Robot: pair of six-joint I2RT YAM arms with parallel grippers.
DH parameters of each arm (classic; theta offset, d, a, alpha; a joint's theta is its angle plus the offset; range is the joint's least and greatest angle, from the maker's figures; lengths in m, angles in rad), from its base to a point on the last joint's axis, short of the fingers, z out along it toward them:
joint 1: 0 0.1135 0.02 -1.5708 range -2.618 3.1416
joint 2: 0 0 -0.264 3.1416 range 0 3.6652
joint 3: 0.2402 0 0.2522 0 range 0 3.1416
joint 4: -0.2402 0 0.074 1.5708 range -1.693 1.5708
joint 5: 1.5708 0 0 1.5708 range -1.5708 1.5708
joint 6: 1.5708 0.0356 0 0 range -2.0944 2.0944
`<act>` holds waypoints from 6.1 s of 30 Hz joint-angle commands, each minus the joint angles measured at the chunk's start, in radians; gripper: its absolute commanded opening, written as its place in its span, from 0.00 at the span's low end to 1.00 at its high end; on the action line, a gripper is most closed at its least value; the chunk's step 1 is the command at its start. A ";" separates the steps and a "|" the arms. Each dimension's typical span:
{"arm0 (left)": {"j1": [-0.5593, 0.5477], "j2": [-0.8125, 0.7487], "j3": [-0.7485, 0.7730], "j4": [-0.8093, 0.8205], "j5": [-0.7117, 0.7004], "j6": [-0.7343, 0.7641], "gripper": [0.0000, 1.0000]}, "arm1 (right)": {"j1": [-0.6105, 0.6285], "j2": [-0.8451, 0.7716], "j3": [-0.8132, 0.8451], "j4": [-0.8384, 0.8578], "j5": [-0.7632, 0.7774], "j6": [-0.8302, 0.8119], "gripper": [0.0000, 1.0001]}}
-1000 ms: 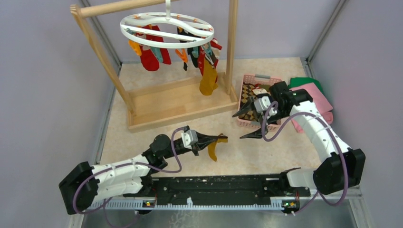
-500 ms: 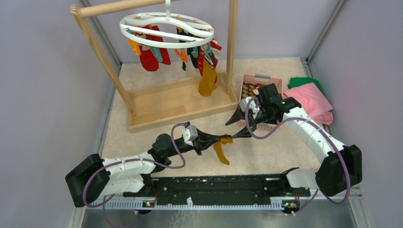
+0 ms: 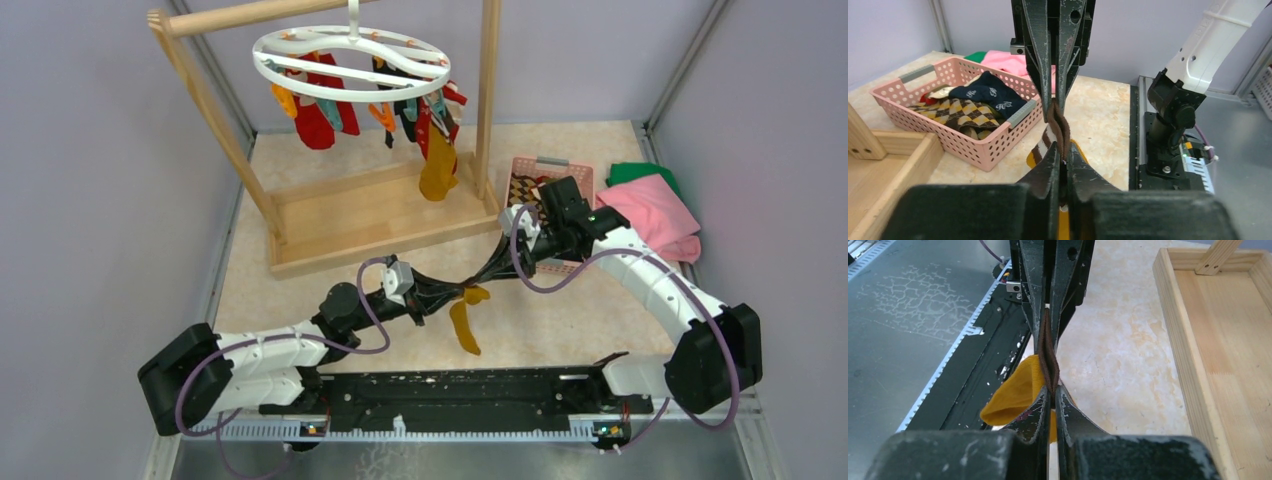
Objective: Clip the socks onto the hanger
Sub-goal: Pick up the sock from the bin, then open the clamp at the hanger.
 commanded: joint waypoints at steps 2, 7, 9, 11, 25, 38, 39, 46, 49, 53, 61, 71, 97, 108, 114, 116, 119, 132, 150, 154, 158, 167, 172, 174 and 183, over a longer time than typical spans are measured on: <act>0.011 -0.014 -0.062 0.151 -0.049 -0.010 0.30 | 0.010 0.004 0.064 -0.017 -0.025 0.074 0.00; 0.067 -0.102 -0.185 0.247 -0.087 -0.047 0.97 | 0.010 0.022 0.096 -0.020 0.008 0.132 0.00; 0.083 -0.141 -0.198 0.228 -0.076 -0.072 0.98 | 0.010 0.024 0.094 -0.020 0.010 0.132 0.00; 0.088 -0.167 -0.188 0.190 -0.074 -0.109 0.98 | 0.010 0.027 0.096 -0.022 0.006 0.132 0.00; 0.088 0.034 -0.100 0.363 0.073 -0.245 0.90 | 0.006 0.021 0.102 0.032 0.041 0.226 0.00; 0.088 0.080 -0.056 0.281 0.080 -0.209 0.68 | -0.006 0.018 0.100 0.041 0.042 0.241 0.00; 0.087 0.081 -0.057 0.280 0.081 -0.207 0.68 | -0.008 0.020 0.100 0.043 0.041 0.242 0.00; 0.087 0.102 -0.055 0.283 0.100 -0.196 0.67 | -0.011 0.020 0.097 0.050 0.041 0.250 0.00; 0.088 0.116 -0.056 0.297 0.102 -0.199 0.65 | -0.012 0.020 0.095 0.052 0.040 0.252 0.00; 0.088 0.130 -0.055 0.308 0.082 -0.205 0.60 | -0.014 0.021 0.095 0.054 0.040 0.253 0.00; 0.087 0.142 -0.046 0.336 0.055 -0.213 0.55 | -0.014 0.022 0.092 0.055 0.039 0.253 0.00; 0.088 0.175 -0.029 0.365 0.070 -0.222 0.11 | -0.015 0.023 0.089 0.054 0.033 0.253 0.00; 0.086 0.200 -0.044 0.557 -0.121 -0.426 0.00 | -0.172 -0.047 0.023 0.552 0.215 1.055 0.51; -0.041 0.486 0.166 0.621 -0.465 -0.495 0.00 | -0.172 -0.064 0.031 1.023 0.347 1.916 0.40; -0.186 0.681 0.325 0.735 -0.547 -0.366 0.00 | -0.148 -0.057 -0.067 1.382 0.481 2.079 0.35; -0.205 0.718 0.370 0.735 -0.521 -0.385 0.00 | -0.134 -0.059 -0.047 1.293 0.524 1.961 0.35; -0.219 0.751 0.401 0.735 -0.509 -0.377 0.00 | -0.124 -0.062 -0.047 1.259 0.557 1.884 0.36; -0.213 0.763 0.450 0.735 -0.366 -0.387 0.00 | -0.070 -0.053 -0.005 1.164 0.546 1.828 0.97; -0.213 0.749 0.446 0.736 -0.318 -0.308 0.00 | -0.070 -0.040 -0.031 1.266 0.507 1.859 0.99; -0.214 0.750 0.452 0.735 -0.280 -0.303 0.00 | -0.070 -0.090 -0.070 1.278 0.522 1.850 0.99; -0.228 0.737 0.438 0.735 -0.268 -0.285 0.00 | -0.068 -0.159 -0.139 1.324 0.562 1.867 0.99; -0.244 0.735 0.425 0.735 -0.251 -0.263 0.00 | -0.057 -0.240 -0.219 1.341 0.614 1.856 0.99; -0.239 0.694 0.393 0.735 -0.259 -0.166 0.00 | -0.032 -0.166 -0.219 1.523 0.565 1.890 0.99; -0.241 0.675 0.386 0.735 -0.219 -0.100 0.00 | -0.006 -0.108 -0.217 1.765 0.458 1.947 0.99; -0.235 0.516 0.285 0.694 -0.125 0.026 0.00 | 0.003 0.026 -0.108 2.185 0.307 2.254 0.99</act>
